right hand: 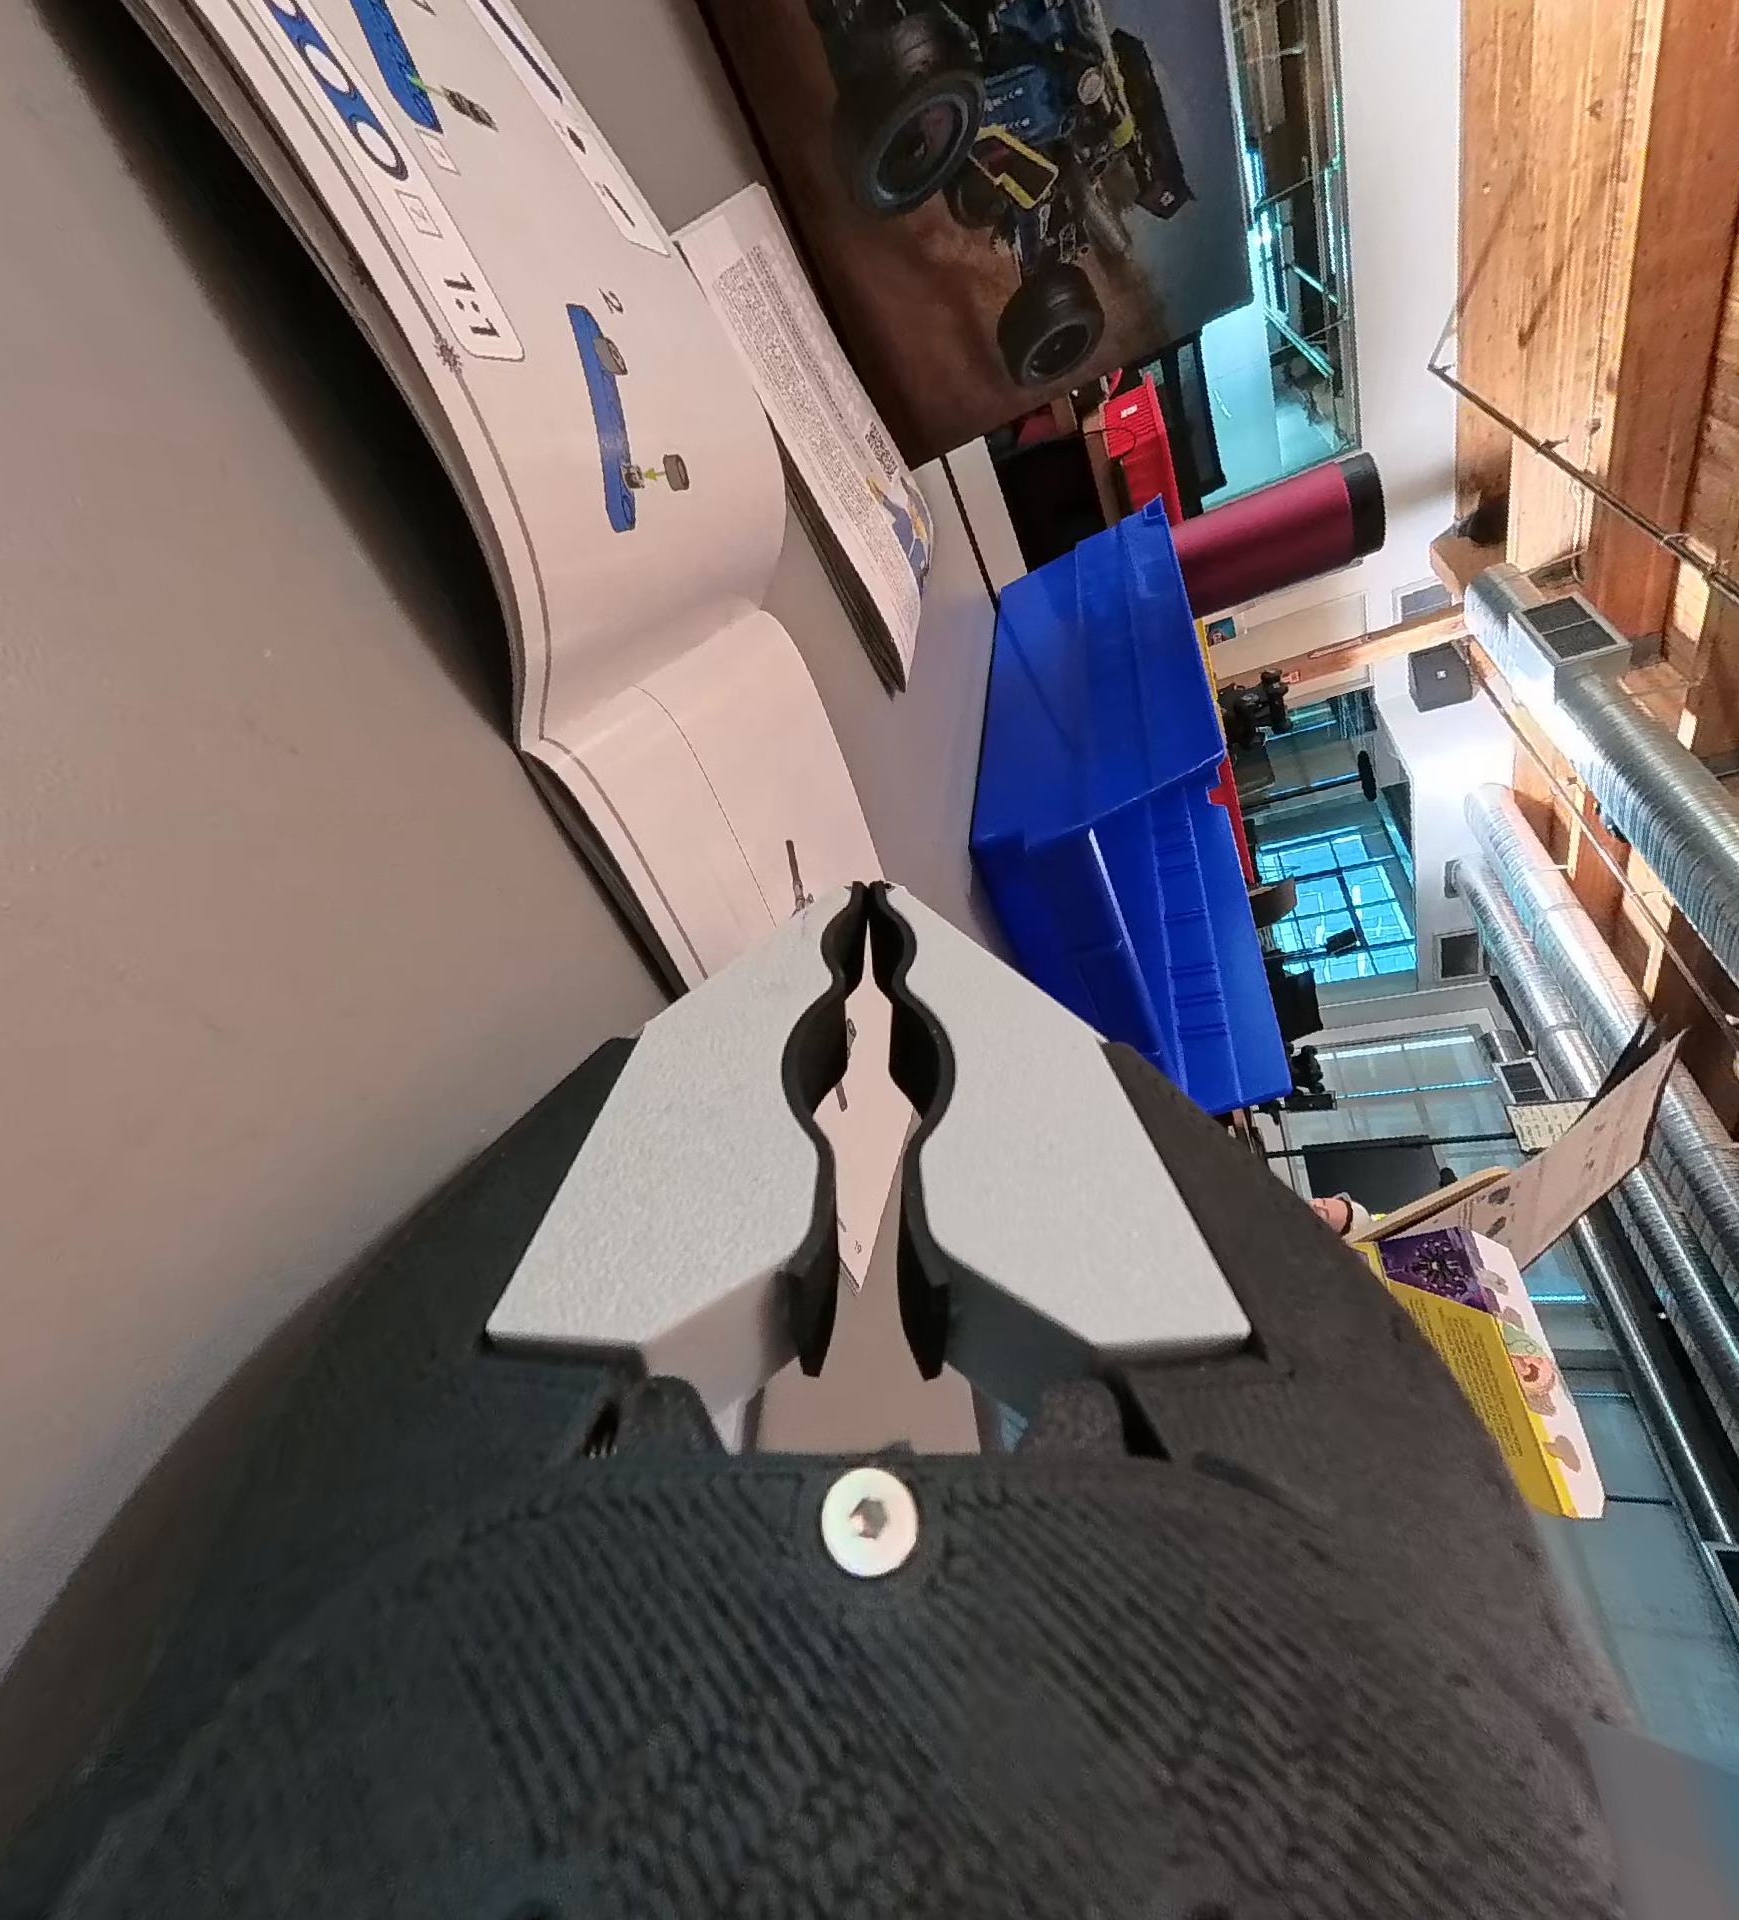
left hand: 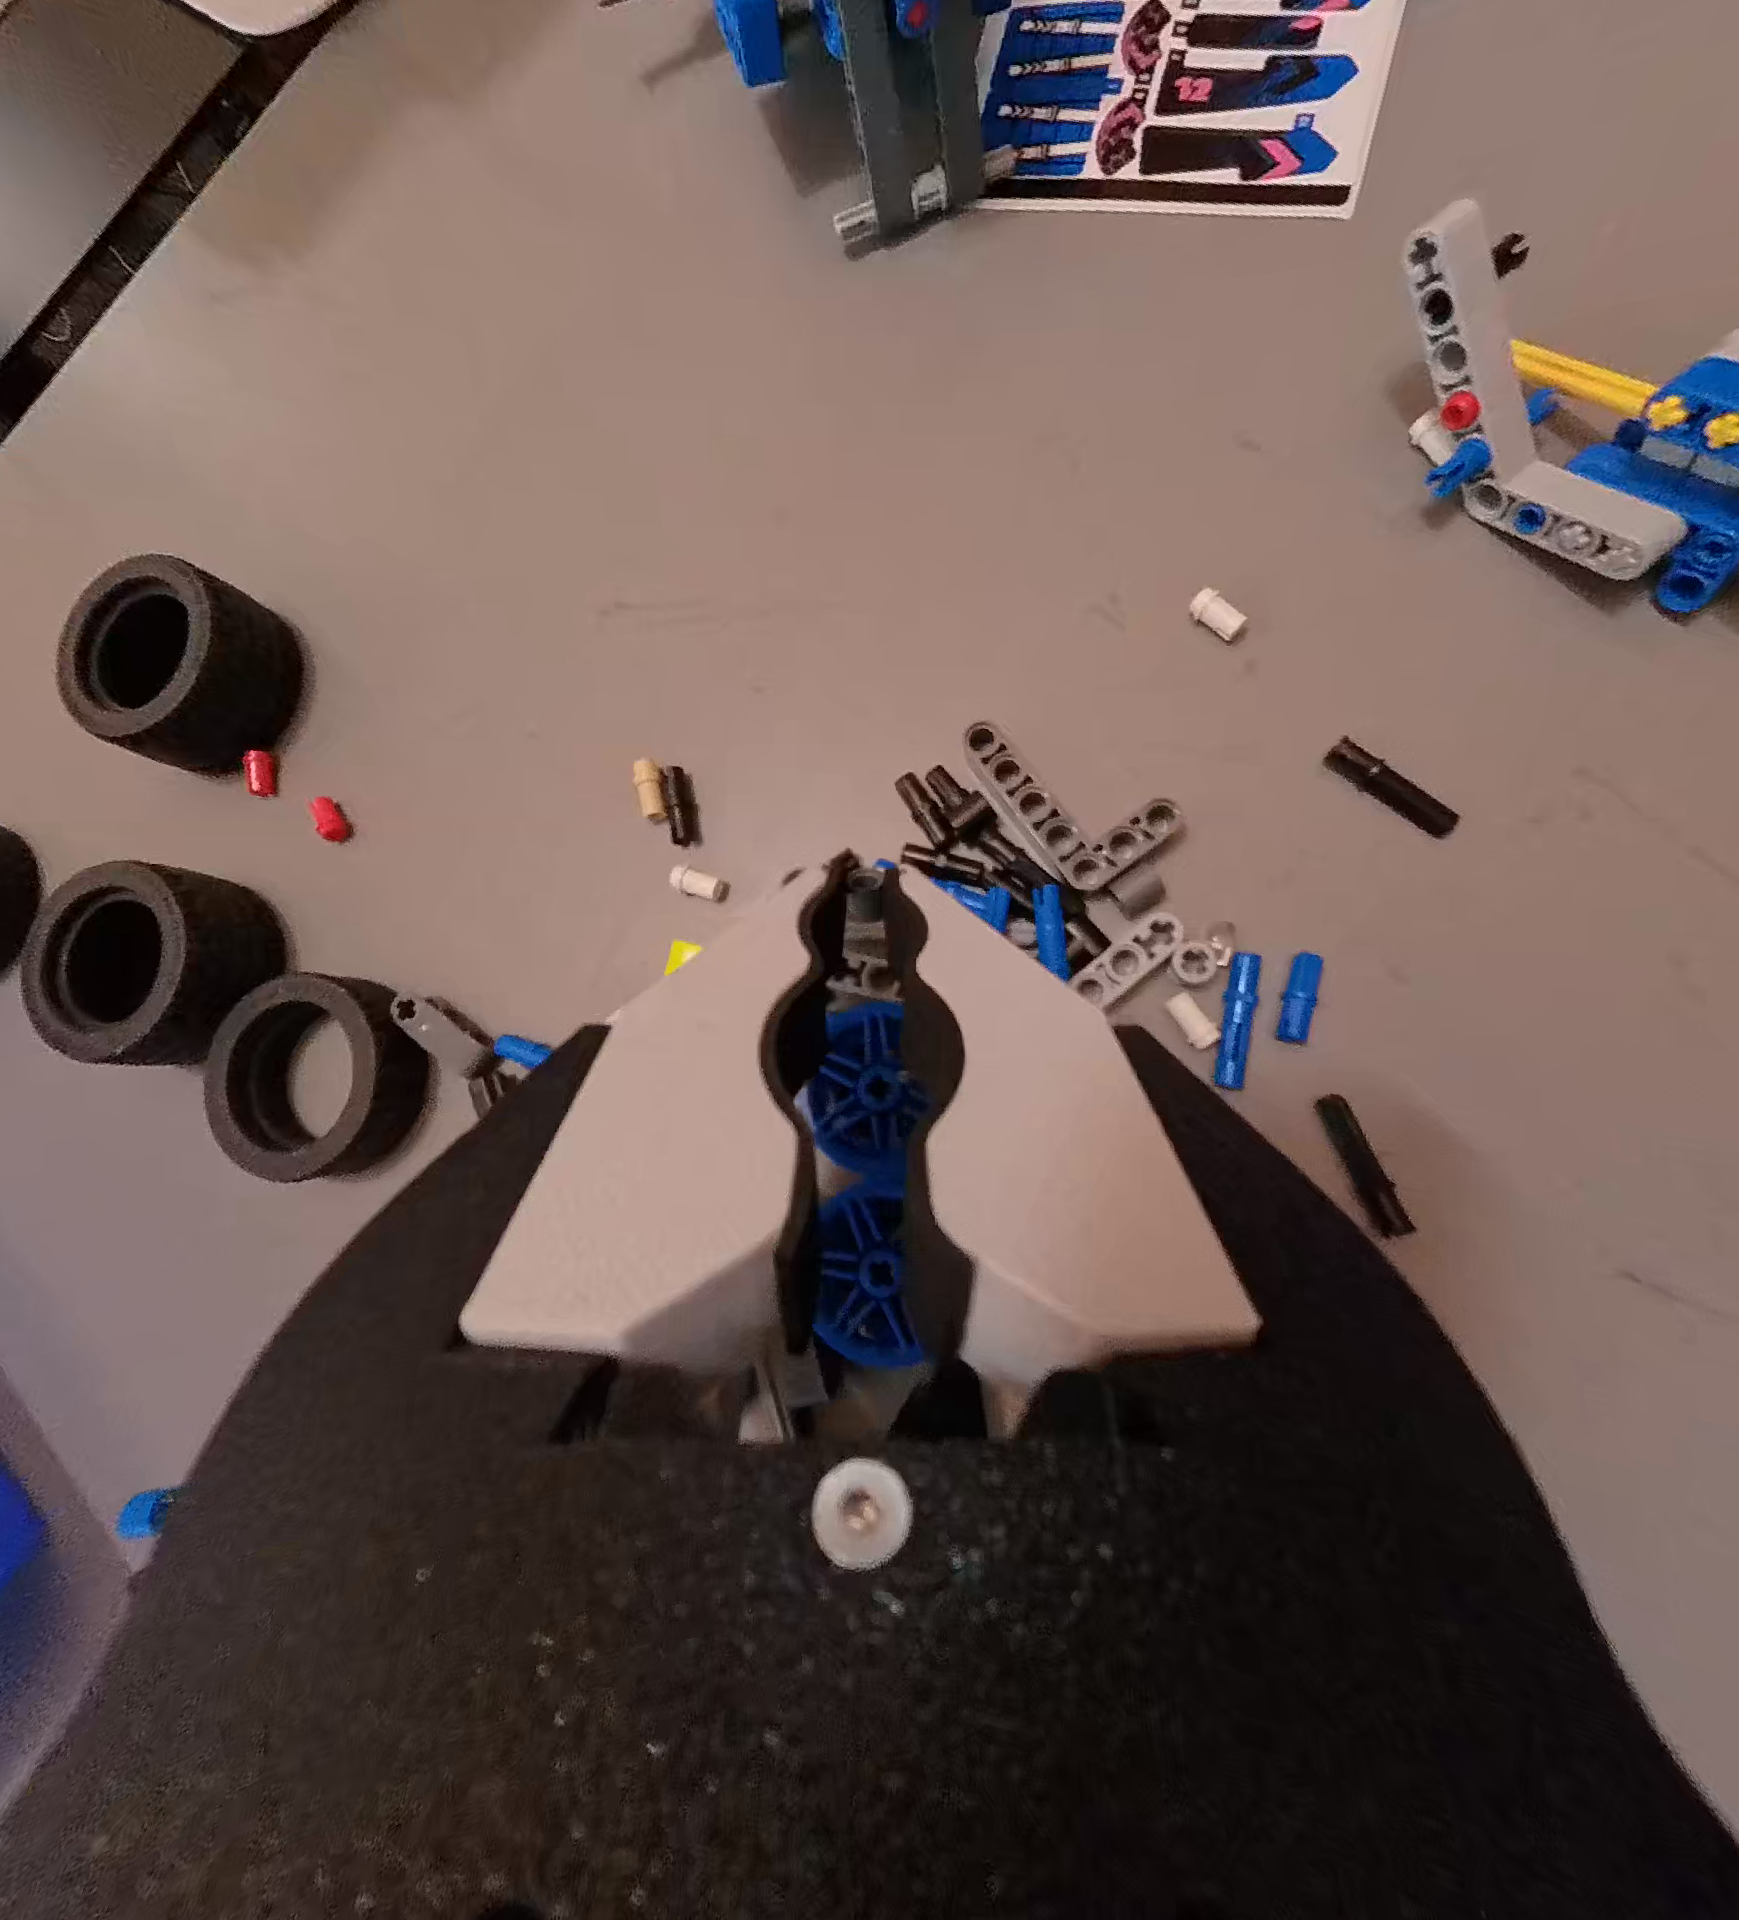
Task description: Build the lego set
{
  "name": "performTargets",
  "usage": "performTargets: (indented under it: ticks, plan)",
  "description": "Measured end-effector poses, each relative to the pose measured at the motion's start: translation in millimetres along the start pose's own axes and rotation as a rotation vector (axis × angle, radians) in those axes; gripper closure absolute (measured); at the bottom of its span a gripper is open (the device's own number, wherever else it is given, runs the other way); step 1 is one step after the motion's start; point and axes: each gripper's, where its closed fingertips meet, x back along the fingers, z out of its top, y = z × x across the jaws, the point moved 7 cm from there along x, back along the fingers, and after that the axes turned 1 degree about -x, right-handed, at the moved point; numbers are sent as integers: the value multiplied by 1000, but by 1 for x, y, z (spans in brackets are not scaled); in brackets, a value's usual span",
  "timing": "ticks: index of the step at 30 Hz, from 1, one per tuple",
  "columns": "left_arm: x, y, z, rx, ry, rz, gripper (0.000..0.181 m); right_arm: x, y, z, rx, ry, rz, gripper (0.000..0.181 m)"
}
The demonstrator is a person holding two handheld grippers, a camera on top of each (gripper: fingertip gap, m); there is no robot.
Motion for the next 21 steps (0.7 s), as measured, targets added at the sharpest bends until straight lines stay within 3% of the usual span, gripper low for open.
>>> performTargets:
  ticks: [4, 8, 12, 15, 21]
  plan:
    - [25, 24, 21, -37, 106, -11, 178, 0, 0, 0, -1, 1, -1, 181]
    - [37, 124, 57, -198, 306, -267, 177, 0, 0, 0, 2, 1, 4, 181]
    - [18, 190, 50, -367, 269, -356, 177, 0, -1, 0, 7, 0, 3, 181]
    - [7, 204, 47, -344, 273, -393, 178, 0, -1, 0, 5, 5, 5, 181]
    - [12, 197, 48, -351, 264, -359, 172, 0, -2, 0, 7, 4, 13, 181]
